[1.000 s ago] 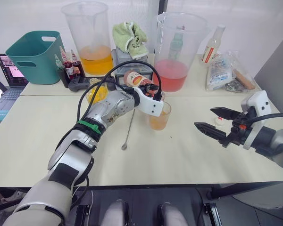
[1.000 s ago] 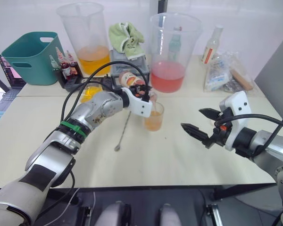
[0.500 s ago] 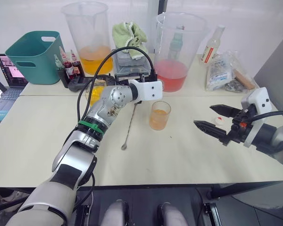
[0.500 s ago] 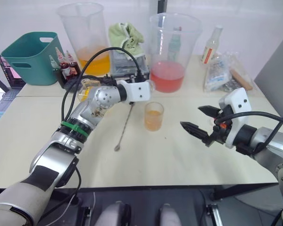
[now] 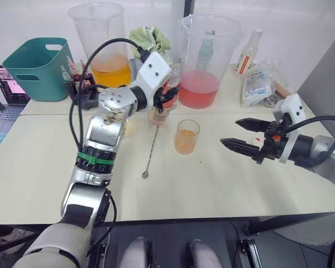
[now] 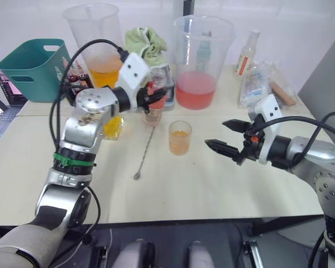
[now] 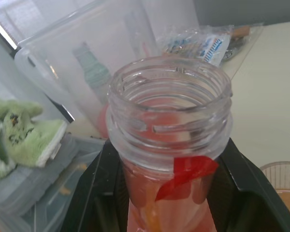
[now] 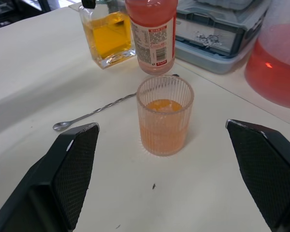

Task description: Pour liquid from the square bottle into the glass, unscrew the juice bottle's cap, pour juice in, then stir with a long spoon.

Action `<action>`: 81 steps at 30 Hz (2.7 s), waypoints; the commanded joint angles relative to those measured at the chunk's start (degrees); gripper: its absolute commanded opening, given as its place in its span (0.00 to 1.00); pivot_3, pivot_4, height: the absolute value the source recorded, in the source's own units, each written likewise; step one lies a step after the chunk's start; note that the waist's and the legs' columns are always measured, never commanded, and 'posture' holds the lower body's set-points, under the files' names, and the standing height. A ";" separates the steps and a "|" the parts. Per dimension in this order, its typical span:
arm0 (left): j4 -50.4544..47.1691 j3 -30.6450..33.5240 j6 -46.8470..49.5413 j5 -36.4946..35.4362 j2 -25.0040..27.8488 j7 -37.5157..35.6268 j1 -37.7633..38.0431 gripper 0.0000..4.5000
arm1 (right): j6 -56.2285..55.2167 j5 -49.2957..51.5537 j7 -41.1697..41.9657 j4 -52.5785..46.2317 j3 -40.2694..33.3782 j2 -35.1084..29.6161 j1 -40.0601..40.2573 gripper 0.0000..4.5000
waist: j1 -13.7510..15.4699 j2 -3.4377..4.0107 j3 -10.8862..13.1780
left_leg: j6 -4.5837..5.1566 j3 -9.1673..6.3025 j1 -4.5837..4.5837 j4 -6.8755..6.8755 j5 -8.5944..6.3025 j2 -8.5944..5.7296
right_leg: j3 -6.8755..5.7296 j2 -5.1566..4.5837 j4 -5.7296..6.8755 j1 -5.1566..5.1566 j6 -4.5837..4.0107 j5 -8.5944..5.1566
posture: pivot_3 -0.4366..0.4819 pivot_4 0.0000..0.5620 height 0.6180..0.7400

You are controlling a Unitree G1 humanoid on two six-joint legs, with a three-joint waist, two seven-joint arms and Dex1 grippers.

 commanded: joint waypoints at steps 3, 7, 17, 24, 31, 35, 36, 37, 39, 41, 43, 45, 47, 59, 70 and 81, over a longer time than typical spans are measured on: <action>-15.07 6.68 11.39 -9.37 3.01 0.10 2.89 0.35 | -3.14 -3.08 6.97 4.30 3.55 -1.08 -5.10 0.99 | 0.26 0.00 0.00 | 0.00 -0.02 -0.01 0.01 0.00 0.01 | -0.02 -0.02 0.02 0.02 0.00 0.00 | 0.48 0.27 1.00; -23.23 9.48 19.17 -14.47 5.91 0.39 6.82 0.35 | -3.79 -4.57 12.25 7.44 6.75 -1.34 -8.23 0.99 | 0.36 0.00 0.00 | -0.01 -0.01 -0.01 0.02 0.00 0.02 | 0.00 -0.04 0.01 0.02 0.00 0.00 | 0.48 0.27 1.00; -34.91 23.35 33.32 -21.80 16.49 3.69 17.68 0.35 | -7.38 -9.43 24.24 16.86 14.57 1.25 -16.11 0.99 | 0.20 0.00 0.00 | -0.05 -0.03 0.06 0.01 0.02 0.06 | -0.02 -0.03 0.04 0.04 -0.01 0.00 | 0.48 0.27 1.00; -30.82 36.50 33.53 -25.84 26.47 2.43 24.31 0.35 | -8.56 -12.75 27.52 20.33 16.90 4.39 -20.79 0.99 | -0.16 -0.06 0.03 | -0.08 -0.03 0.11 -0.10 0.03 0.09 | -0.07 -0.08 0.03 0.00 -0.05 0.01 | 0.48 0.27 1.00; -16.20 38.04 19.99 -22.75 26.98 8.56 20.67 0.35 | -7.61 -13.14 26.62 19.06 15.61 5.13 -20.14 0.99 | 0.72 -0.09 0.04 | -0.10 -0.02 0.13 -0.04 0.04 0.04 | -0.10 -0.15 0.04 0.06 -0.06 0.02 | 0.48 0.27 1.00; -6.16 32.87 11.31 -19.01 28.00 10.63 16.58 0.35 | -6.68 -12.57 25.66 17.59 13.95 4.48 -18.90 0.99 | 0.81 -0.11 0.04 | -0.11 -0.01 0.13 -0.07 0.04 0.05 | -0.11 -0.15 0.05 0.04 -0.08 0.03 | 0.48 0.27 1.00; -3.41 31.76 9.79 -18.50 27.86 11.24 14.63 0.35 | -6.36 -12.43 25.40 17.05 13.47 4.25 -18.47 0.99 | 0.74 -0.13 0.06 | -0.13 0.00 0.12 -0.07 0.05 0.06 | -0.13 -0.12 0.04 0.02 -0.10 0.04 | 0.48 0.27 1.00; -0.55 30.64 8.36 -17.99 27.83 11.50 12.82 0.35 | -6.02 -12.33 25.01 16.59 13.03 4.13 -18.10 0.99 | 0.74 -0.16 0.07 | -0.14 0.01 0.11 -0.07 0.05 0.07 | -0.12 -0.11 0.03 0.01 -0.11 0.05 | 0.48 0.27 1.00; 5.70 27.46 4.53 -15.87 28.09 11.73 9.84 0.35 | -5.21 -11.93 24.04 15.36 12.03 3.84 -17.21 0.99 | 0.78 -0.22 0.06 | -0.13 0.00 0.10 -0.07 0.05 0.06 | -0.14 -0.12 0.03 0.02 -0.11 0.05 | 0.48 0.27 1.00; 12.13 24.33 1.45 -13.55 28.44 12.02 7.21 0.35 | -4.41 -11.64 22.82 13.94 10.94 3.54 -16.24 0.99 | 0.63 -0.22 0.06 | -0.12 0.03 0.10 -0.08 0.04 0.05 | -0.12 -0.12 0.04 0.00 -0.11 0.05 | 0.48 0.27 1.00; 17.47 22.80 -1.25 -12.32 28.29 12.80 4.47 0.35 | -3.53 -11.17 21.87 12.95 9.99 3.40 -15.61 0.99 | 0.49 -0.22 0.06 | -0.12 0.05 0.10 -0.11 0.04 0.05 | -0.11 -0.11 0.05 -0.02 -0.11 0.05 | 0.48 0.27 1.00; 22.06 21.46 -3.79 -11.70 27.75 12.81 1.94 0.35 | -2.74 -10.71 21.16 11.52 9.08 3.08 -14.43 0.99 | 0.46 -0.22 0.06 | -0.12 0.06 0.08 -0.12 0.04 0.07 | -0.12 -0.08 0.05 -0.04 -0.11 0.05 | 0.48 0.27 1.00; 25.95 20.23 -5.89 -11.11 27.23 12.74 -0.02 0.35 | -1.90 -10.15 20.30 10.27 8.13 2.80 -13.29 0.99 | 0.45 -0.22 0.06 | -0.11 0.07 0.07 -0.12 0.04 0.07 | -0.11 -0.08 0.07 -0.05 -0.11 0.05 | 0.48 0.27 1.00; 36.65 18.02 -14.36 -10.00 25.41 12.39 -2.26 0.35 | 0.65 -8.12 17.75 7.61 5.26 1.36 -11.04 0.99 | 0.46 -0.24 0.07 | -0.09 0.07 -0.02 -0.10 0.03 0.07 | -0.14 -0.08 0.06 -0.07 -0.10 0.05 | 0.48 0.27 1.00; 31.20 20.03 -14.11 -12.09 25.00 12.47 5.14 0.35 | 0.90 -7.96 17.05 7.23 5.60 1.53 -11.21 0.99 | 0.44 -0.24 0.06 | -0.10 0.07 0.00 -0.09 0.03 0.08 | -0.12 -0.10 0.05 -0.06 -0.10 0.06 | 0.48 0.27 1.00; 27.97 21.25 -12.76 -13.52 25.58 13.37 5.53 1.00 | 0.03 -8.85 17.59 8.39 6.43 1.70 -11.95 1.00 | 0.48 -0.24 0.06 | -0.09 0.06 0.01 -0.07 0.04 0.07 | -0.13 -0.10 0.05 -0.06 -0.10 0.06 | 0.48 0.27 1.00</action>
